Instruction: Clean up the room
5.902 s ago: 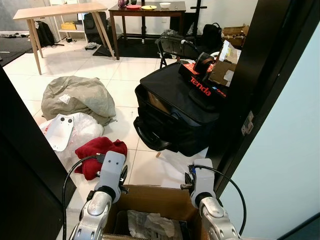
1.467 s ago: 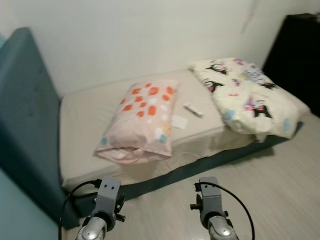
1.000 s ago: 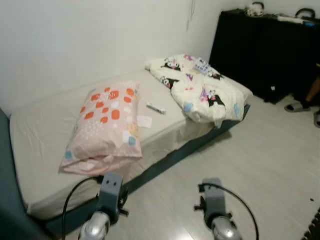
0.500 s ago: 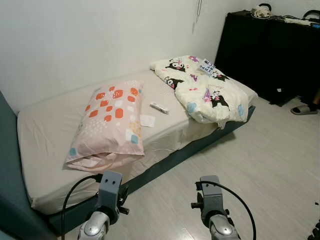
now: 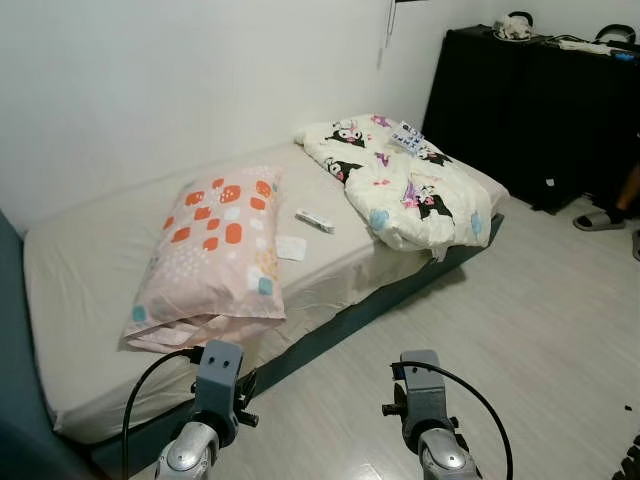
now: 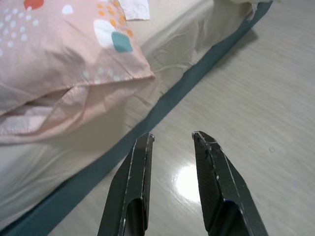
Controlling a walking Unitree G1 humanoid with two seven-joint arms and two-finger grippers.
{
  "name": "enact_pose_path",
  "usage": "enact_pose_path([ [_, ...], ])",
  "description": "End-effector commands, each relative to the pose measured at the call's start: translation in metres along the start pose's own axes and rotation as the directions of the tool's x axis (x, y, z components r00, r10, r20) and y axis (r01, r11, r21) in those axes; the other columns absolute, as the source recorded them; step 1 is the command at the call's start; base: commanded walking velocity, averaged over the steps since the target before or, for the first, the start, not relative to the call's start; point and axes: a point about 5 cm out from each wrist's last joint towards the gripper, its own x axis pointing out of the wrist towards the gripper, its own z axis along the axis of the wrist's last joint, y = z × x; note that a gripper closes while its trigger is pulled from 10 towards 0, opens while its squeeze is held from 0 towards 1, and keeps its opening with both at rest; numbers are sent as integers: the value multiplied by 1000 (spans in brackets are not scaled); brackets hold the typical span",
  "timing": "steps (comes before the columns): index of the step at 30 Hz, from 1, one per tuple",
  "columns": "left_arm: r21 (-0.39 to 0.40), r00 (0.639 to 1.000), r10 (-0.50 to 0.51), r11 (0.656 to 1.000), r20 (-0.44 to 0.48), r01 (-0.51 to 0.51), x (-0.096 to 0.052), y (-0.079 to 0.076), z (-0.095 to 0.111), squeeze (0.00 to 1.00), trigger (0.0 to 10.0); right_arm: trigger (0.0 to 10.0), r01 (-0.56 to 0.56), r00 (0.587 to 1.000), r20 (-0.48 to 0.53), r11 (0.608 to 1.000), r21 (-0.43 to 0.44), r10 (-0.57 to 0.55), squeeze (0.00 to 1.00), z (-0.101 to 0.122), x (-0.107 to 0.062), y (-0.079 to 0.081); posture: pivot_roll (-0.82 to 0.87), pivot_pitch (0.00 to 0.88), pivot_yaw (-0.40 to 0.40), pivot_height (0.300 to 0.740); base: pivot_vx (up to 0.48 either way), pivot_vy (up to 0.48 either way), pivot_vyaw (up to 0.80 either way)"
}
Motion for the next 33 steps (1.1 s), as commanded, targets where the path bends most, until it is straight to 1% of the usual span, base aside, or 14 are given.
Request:
enact_pose_path([
  [1, -14, 1000, 1, 1000, 3, -1, -1, -1, -1, 0, 10000, 10000, -7, 1000, 10, 1000, 4, 7, 0, 1, 0, 2, -26, 40, -1, 740, 274, 0, 0],
  [33, -13, 1000, -10, 1000, 14, 10, -2, -2, 0, 0, 10000, 10000, -11, 1000, 18, 1000, 4, 11, 0, 2, -1, 1, -32, 55, 0, 740, 270, 0, 0],
])
